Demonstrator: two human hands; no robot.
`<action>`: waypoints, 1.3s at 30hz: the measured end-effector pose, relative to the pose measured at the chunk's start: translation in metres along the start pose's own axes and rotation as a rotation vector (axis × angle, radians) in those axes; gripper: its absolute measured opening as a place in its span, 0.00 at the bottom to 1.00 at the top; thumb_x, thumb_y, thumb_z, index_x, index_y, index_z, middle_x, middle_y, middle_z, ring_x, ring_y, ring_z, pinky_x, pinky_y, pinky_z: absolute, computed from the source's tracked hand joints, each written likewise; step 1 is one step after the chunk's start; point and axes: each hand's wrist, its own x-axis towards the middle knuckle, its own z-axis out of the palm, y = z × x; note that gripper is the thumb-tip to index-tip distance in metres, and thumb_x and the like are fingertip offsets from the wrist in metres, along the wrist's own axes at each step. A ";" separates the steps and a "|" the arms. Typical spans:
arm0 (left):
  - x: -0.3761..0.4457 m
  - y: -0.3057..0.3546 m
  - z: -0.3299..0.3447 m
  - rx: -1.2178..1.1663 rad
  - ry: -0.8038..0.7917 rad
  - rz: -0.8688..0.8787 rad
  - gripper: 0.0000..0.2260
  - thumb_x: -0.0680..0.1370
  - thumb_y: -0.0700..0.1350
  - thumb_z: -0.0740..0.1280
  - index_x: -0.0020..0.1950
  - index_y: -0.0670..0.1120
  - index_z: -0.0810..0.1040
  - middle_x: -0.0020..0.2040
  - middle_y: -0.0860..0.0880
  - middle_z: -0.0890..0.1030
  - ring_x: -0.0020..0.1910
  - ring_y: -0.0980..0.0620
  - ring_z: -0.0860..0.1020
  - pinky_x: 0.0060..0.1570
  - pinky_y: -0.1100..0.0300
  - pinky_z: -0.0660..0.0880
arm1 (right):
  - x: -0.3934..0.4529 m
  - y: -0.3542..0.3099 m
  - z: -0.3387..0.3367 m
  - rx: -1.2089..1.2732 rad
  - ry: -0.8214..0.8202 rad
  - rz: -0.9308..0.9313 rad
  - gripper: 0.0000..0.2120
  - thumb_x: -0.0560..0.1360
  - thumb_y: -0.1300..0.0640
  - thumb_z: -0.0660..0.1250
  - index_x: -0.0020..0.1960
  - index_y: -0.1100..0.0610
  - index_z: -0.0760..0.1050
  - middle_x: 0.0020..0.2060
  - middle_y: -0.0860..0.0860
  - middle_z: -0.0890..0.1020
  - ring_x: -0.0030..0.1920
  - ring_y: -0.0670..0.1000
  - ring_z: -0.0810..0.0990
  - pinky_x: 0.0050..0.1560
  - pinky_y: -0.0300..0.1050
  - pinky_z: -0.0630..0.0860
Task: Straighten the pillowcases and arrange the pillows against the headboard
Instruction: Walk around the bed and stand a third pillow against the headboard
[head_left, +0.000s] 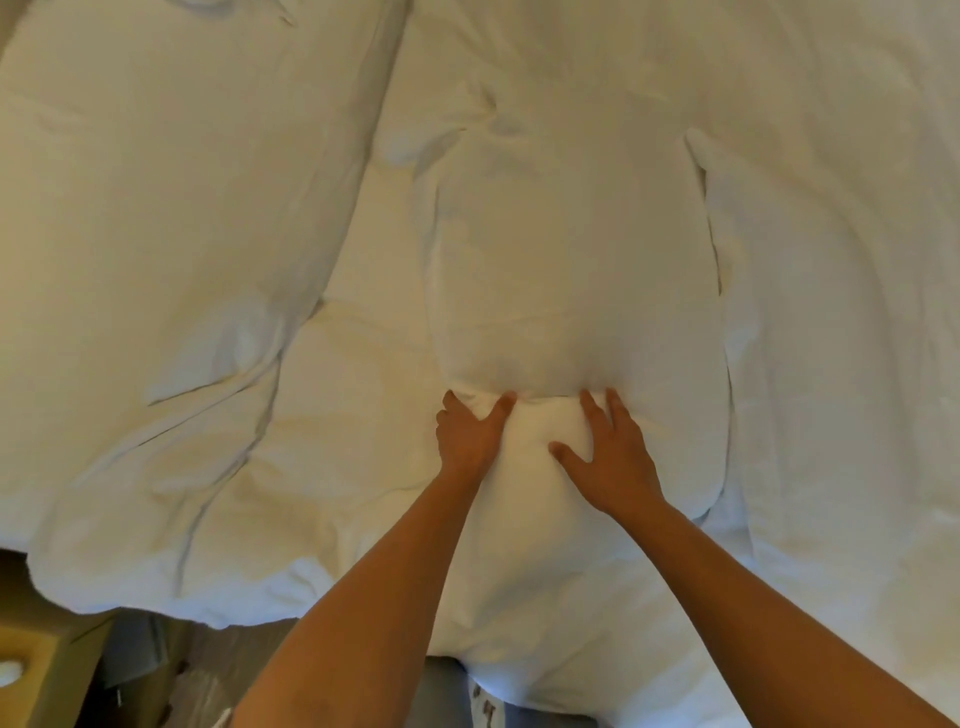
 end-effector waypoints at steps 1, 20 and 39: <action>0.001 0.000 0.003 -0.019 0.007 0.008 0.44 0.70 0.70 0.70 0.76 0.44 0.64 0.70 0.43 0.75 0.68 0.40 0.74 0.68 0.43 0.72 | 0.003 0.003 0.001 -0.003 0.001 -0.008 0.44 0.77 0.28 0.61 0.84 0.41 0.46 0.85 0.47 0.46 0.82 0.58 0.56 0.71 0.58 0.71; -0.167 0.103 -0.050 0.037 0.024 0.517 0.07 0.68 0.45 0.65 0.45 0.47 0.78 0.44 0.48 0.82 0.44 0.47 0.79 0.42 0.55 0.76 | -0.088 0.019 -0.087 0.465 -0.035 -0.159 0.51 0.71 0.30 0.71 0.84 0.44 0.49 0.82 0.51 0.59 0.79 0.55 0.65 0.73 0.50 0.68; -0.320 0.059 -0.180 0.643 0.012 0.748 0.05 0.69 0.36 0.66 0.37 0.44 0.71 0.32 0.53 0.74 0.32 0.58 0.70 0.34 0.58 0.65 | -0.124 -0.067 -0.181 0.184 0.190 -0.873 0.44 0.71 0.27 0.68 0.81 0.42 0.58 0.82 0.44 0.59 0.81 0.47 0.59 0.74 0.45 0.64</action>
